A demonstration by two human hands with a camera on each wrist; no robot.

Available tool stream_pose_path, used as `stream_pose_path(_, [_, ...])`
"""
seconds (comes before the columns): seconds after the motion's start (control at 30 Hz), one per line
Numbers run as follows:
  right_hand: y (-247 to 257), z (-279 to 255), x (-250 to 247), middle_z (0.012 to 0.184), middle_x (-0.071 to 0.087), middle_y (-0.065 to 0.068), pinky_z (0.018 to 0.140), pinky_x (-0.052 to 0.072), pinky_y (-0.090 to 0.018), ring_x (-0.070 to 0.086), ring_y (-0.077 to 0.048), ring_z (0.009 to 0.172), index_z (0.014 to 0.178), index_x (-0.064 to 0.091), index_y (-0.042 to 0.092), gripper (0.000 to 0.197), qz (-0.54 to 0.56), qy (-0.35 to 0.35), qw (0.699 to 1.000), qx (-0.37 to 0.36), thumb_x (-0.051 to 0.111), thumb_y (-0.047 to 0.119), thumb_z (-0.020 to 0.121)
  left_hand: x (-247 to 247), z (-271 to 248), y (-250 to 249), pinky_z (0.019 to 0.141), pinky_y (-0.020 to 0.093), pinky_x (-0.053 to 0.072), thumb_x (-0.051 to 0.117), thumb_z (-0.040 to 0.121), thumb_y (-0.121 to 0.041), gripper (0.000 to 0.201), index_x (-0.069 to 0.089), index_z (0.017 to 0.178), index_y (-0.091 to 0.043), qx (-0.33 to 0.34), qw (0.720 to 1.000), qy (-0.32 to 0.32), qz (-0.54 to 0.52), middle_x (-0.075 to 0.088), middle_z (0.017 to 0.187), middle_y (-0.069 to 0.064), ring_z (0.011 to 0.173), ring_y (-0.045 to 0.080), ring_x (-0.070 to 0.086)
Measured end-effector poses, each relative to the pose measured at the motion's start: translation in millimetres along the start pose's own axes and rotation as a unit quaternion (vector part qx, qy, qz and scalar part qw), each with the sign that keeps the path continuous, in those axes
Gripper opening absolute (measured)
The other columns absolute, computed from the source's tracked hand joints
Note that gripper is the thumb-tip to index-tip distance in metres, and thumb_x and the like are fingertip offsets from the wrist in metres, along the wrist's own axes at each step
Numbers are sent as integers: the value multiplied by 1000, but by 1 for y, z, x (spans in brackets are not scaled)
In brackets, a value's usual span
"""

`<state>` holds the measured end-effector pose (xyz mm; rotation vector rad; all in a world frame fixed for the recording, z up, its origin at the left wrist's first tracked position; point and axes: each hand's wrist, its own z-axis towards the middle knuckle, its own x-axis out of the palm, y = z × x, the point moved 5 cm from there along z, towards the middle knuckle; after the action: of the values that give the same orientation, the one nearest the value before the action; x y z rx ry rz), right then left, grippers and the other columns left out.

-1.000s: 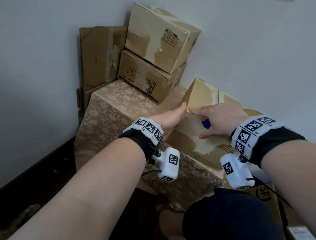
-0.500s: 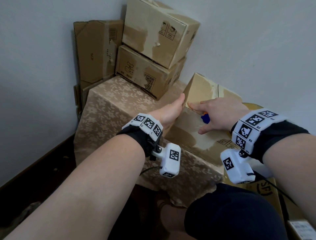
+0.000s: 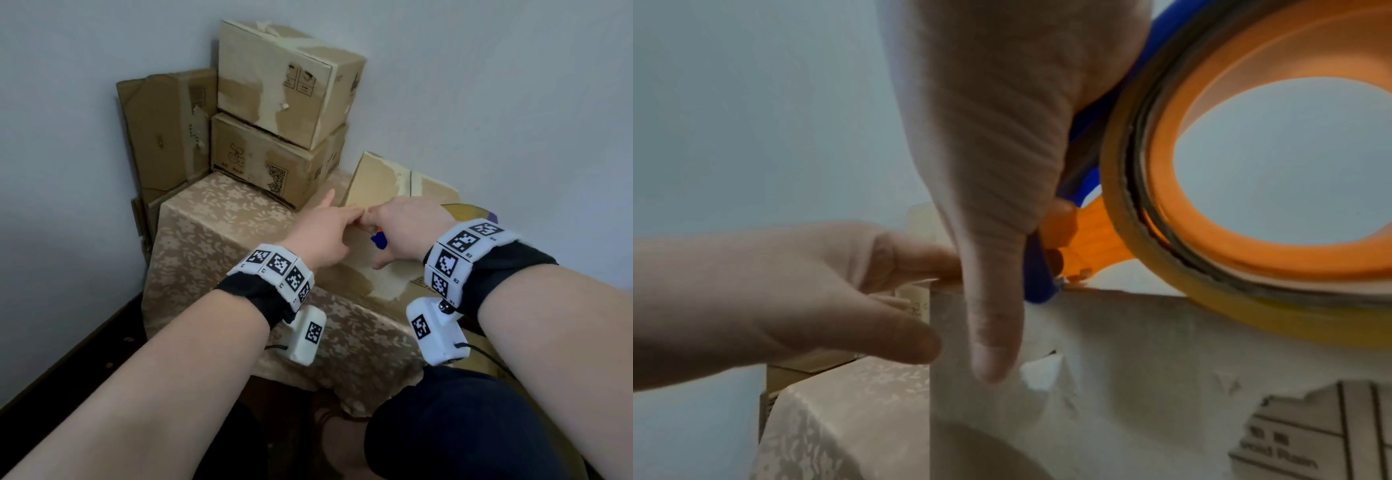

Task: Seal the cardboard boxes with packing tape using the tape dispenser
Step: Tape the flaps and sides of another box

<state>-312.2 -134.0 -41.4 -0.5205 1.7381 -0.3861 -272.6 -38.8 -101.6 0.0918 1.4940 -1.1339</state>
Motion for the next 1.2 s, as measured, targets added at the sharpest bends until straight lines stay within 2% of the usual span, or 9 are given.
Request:
stream_pose_path(0.17, [-18,-11,-5,110,64,4,108,30,-44,58,-21,108,113,62,24,74,-41,-109,993,22,47,82,70,-4,5,-11,114,53,24,63,85,-24,60,40,141,-30,-21,986,25,164,36,150,-9,148,22,7])
stream_pose_path(0.33, [-58,-41,-4,150,38,-1,111,26,-47,37,-26,134,135,51,26,87,110,-165,974,111,17,80,77,-3,13,-22,114,52,20,47,96,-18,49,37,141,-35,-21,971,16,238,40,147,-9,147,22,5])
stream_pose_path(0.43, [-81,-51,8,158,25,-2,109,31,-43,35,-28,138,145,40,25,61,279,-177,929,169,31,59,95,-4,18,-23,116,51,19,44,97,-14,49,39,141,-35,-26,964,15,263,40,147,-6,148,22,4])
stream_pose_path(0.57, [-98,-54,21,139,54,-4,100,37,-32,49,-24,126,137,51,22,52,450,-179,850,208,50,47,91,-13,29,-15,116,51,18,45,92,-4,45,48,131,-26,-80,959,-6,271,45,144,5,148,19,5])
stream_pose_path(0.7, [-104,-50,31,103,69,-2,91,49,-38,62,-21,93,104,65,22,44,549,-176,781,240,63,56,76,-15,42,-17,117,52,13,48,91,-6,42,47,129,-25,-71,951,22,302,49,139,10,148,21,7])
stream_pose_path(0.83, [-108,-43,45,78,72,-7,76,53,-35,67,-20,72,85,71,9,51,665,-153,699,215,69,59,74,-7,46,-24,116,52,8,57,88,-14,54,39,136,-31,-50,960,78,264,60,126,6,123,30,50])
stream_pose_path(0.97, [-102,-39,58,59,62,3,66,48,-24,59,-13,58,75,64,18,37,751,-75,637,157,69,54,78,-6,49,-20,104,46,38,62,87,-22,47,44,129,-22,-79,961,92,248,63,116,6,109,32,58])
stream_pose_path(1.07, [-102,-36,67,60,67,7,73,46,-25,61,-13,65,74,69,21,37,767,-69,621,148,71,57,74,-6,49,-21,85,38,47,64,87,-22,52,41,134,-18,-81,961,83,251,63,113,9,101,31,60])
stream_pose_path(1.2, [-108,-39,69,75,69,2,72,45,-21,61,-12,73,92,73,11,41,775,-102,608,142,72,50,77,-5,47,-22,88,40,47,62,89,-20,63,32,144,-19,-87,958,76,263,58,125,11,109,33,57])
